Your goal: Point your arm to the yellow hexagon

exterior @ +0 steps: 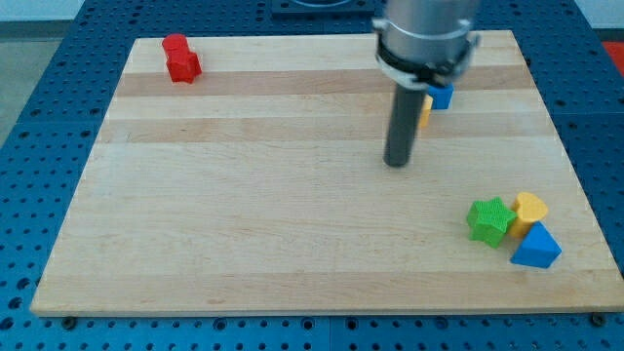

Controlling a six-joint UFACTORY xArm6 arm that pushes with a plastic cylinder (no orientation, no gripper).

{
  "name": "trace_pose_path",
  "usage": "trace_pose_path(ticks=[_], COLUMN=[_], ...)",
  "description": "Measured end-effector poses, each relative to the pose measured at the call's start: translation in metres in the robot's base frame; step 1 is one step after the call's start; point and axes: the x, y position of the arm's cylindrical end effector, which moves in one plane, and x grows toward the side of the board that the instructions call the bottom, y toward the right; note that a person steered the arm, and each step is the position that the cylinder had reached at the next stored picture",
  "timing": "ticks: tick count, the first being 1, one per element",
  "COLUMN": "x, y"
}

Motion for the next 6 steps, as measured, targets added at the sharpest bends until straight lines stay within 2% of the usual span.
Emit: trace_pose_path(ticks=[1, 2, 3, 6], x=[-0.046, -0.087, -0.100, -0.085], y=[-0.026, -0.021, 0.000, 0.038])
